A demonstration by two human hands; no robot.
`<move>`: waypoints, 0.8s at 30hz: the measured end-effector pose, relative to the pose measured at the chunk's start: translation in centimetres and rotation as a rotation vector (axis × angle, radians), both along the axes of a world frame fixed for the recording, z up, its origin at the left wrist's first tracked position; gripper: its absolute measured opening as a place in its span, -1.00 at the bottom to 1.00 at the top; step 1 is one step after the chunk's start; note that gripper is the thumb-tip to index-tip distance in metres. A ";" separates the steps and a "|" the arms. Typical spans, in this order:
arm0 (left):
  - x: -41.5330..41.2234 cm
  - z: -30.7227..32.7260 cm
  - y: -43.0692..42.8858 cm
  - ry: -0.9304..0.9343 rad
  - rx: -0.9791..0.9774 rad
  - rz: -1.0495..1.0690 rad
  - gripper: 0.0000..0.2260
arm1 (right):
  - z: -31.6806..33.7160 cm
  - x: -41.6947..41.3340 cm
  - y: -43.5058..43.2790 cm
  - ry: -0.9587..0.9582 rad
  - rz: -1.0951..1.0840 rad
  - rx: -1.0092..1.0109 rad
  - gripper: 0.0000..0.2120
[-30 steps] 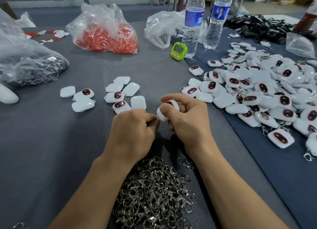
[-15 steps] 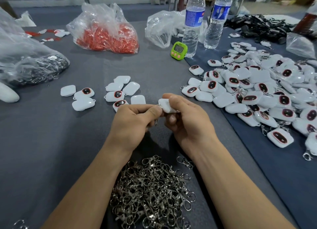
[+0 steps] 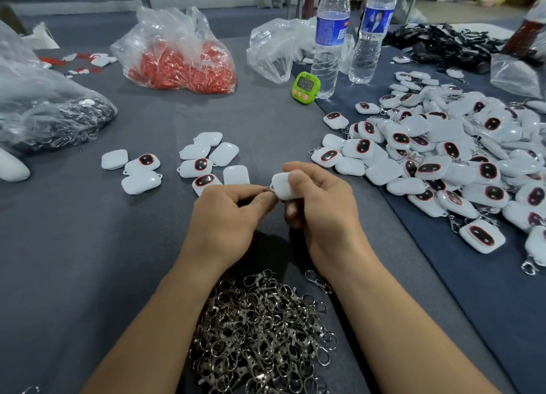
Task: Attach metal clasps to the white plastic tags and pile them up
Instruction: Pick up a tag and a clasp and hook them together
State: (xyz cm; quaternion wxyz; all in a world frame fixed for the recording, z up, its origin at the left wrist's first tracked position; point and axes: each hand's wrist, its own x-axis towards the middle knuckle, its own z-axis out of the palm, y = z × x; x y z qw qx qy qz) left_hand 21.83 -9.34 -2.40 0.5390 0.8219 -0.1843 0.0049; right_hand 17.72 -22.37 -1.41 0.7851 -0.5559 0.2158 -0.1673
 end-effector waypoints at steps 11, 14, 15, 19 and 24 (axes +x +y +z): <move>-1.1 0.5 -0.8 -0.392 0.680 0.068 -0.77 | -0.8 -1.6 1.3 -0.098 -0.077 -0.781 -0.84; -1.4 0.4 -1.0 -0.405 0.662 0.111 -0.80 | -1.3 -1.7 1.8 -0.084 -0.092 -0.805 -0.85; -1.4 0.3 -0.9 -0.360 0.562 0.116 -0.83 | -1.3 -1.4 1.5 -0.055 -0.102 -0.754 -0.85; -0.6 0.5 -0.1 -0.011 0.077 0.120 -0.90 | -0.6 -0.4 0.1 0.049 -0.106 -0.350 -0.86; -0.6 0.6 -0.3 0.051 -0.093 0.112 -0.78 | -0.2 -0.4 -0.4 0.038 -0.063 -0.048 -0.96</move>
